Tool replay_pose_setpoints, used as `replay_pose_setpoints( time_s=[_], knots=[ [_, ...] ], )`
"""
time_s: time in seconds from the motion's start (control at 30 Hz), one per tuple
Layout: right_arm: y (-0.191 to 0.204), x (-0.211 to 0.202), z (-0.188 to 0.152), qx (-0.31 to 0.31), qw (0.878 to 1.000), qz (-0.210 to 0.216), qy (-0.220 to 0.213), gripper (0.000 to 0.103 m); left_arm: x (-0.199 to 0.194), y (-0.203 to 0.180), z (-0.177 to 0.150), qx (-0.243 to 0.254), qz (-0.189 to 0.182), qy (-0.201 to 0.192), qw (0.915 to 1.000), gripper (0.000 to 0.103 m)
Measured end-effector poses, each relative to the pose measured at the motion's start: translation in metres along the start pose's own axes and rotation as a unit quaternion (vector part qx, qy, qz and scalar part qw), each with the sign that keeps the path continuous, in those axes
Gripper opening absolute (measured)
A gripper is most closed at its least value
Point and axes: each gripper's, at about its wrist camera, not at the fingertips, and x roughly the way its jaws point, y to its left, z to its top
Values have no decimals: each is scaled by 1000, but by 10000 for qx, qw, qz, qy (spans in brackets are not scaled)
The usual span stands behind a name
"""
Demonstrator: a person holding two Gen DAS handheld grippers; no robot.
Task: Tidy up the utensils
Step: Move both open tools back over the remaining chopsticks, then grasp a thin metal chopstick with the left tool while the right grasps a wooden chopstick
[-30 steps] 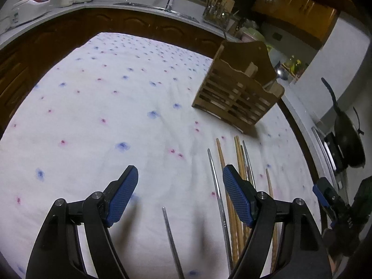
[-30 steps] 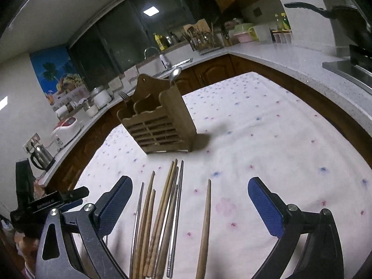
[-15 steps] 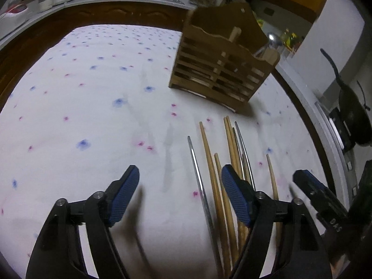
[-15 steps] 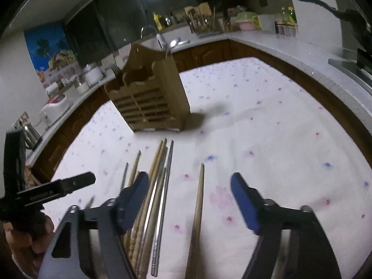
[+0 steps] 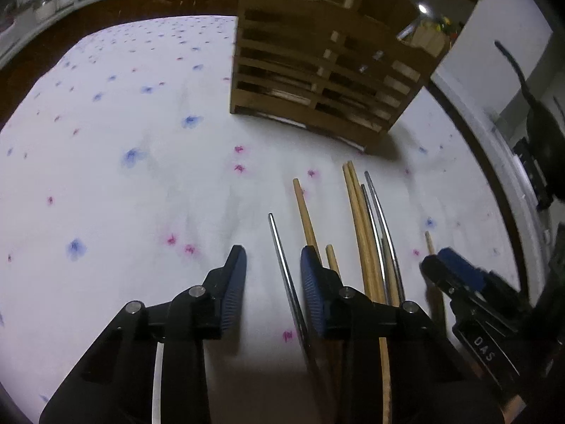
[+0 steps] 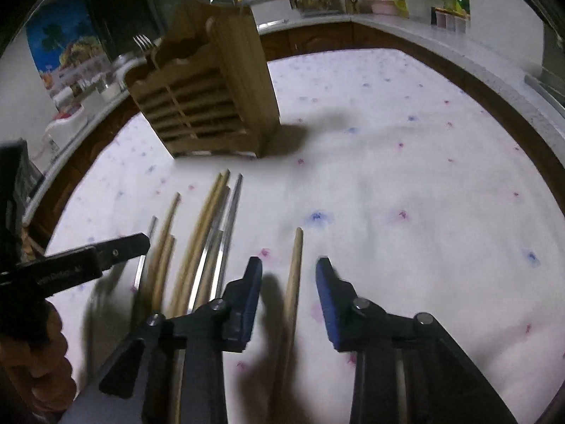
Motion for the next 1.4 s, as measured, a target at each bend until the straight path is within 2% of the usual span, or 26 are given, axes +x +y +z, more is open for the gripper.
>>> replay_pose_setpoints(
  time_s=[0.13, 0.17, 0.33, 0.5, 0.7, 0.93, 1.03, 1.17, 1.2, 1.27, 1.4],
  knots=[
    [9, 5, 3, -300, 9993, -211, 28, 29, 3, -6, -1, 158, 150, -22, 9998, 10],
    [10, 6, 3, -346, 9991, -254, 29, 28, 3, -7, -1, 182, 183, -40, 9997, 9],
    [13, 6, 3, -511, 9979, -402, 34, 8, 1, -11, -4, 294, 266, -78, 9992, 6],
    [12, 3, 1, -433, 9988, -238, 37, 6, -5, -1, -4, 108, 8, -73, 9999, 0],
    [10, -19, 1, -163, 9997, 158, -128, 5, -24, 15, -10, -84, -229, -187, 9995, 0],
    [15, -37, 7, -106, 9991, 297, -296, 5, -30, 11, -7, -106, -505, -141, 9986, 2],
    [16, -39, 5, -93, 9989, 333, -307, 5, -24, 0, -4, 123, -334, -63, 9993, 4],
    [15, -40, 4, -44, 9989, 362, -307, 5, 0, -11, -7, 372, -226, 292, 9986, 4],
    [15, -41, 4, -42, 9989, 355, -308, 5, 0, -13, -7, 462, -153, 166, 9987, 4],
    [13, -42, 4, -26, 9989, 353, -316, 5, 3, -16, -6, 521, -104, 200, 9984, 4],
    [9, -45, 5, 52, 9987, 366, -363, 5, 6, -9, -4, 508, -252, 231, 9981, 1]
  ],
)
